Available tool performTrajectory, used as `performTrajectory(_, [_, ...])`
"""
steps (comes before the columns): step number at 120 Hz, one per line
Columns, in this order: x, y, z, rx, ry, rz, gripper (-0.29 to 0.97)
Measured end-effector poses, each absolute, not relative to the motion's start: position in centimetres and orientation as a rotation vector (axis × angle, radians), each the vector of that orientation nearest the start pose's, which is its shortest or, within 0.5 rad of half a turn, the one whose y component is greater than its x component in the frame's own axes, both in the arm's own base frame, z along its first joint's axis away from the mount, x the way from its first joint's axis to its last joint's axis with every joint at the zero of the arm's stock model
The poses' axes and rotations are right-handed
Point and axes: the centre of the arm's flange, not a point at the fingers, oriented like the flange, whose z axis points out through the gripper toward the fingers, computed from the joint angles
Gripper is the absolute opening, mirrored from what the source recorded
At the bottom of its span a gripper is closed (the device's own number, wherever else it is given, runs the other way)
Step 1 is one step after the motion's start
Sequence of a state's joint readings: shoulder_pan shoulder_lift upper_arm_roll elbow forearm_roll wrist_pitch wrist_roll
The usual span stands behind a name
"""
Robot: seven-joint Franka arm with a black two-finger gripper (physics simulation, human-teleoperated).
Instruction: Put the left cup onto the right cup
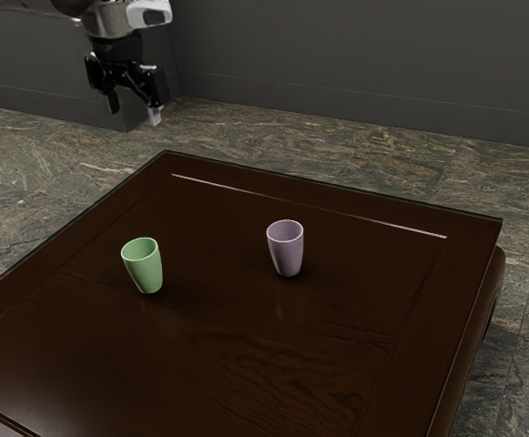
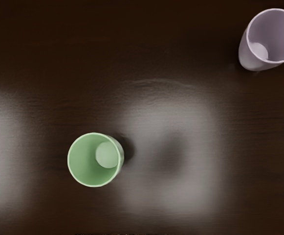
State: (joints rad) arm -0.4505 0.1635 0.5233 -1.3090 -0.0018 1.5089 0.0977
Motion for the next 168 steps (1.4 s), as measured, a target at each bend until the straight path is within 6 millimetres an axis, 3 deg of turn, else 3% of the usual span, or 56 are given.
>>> performTrajectory(18, [58.3,-0.3,65.7,-3.071,0.143,-0.047,0.66])
performTrajectory(38, [52.0,2.6,61.6,-3.134,0.207,0.052,0.66])
performTrajectory(51, [48.7,4.1,56.6,-3.148,0.219,0.088,0.66])
performTrajectory(70, [47.4,6.3,48.9,-3.149,0.170,0.128,0.66])
performTrajectory(88, [48.3,7.4,43.7,-3.138,0.138,0.114,0.66])
performTrajectory(114, [50.2,11.2,39.1,-3.119,0.014,0.053,0.66])
performTrajectory(141, [53.8,12.5,38.6,-3.093,-0.025,-0.048,0.66])
performTrajectory(168, [56.0,10.1,37.9,-3.100,0.025,-0.082,0.66])
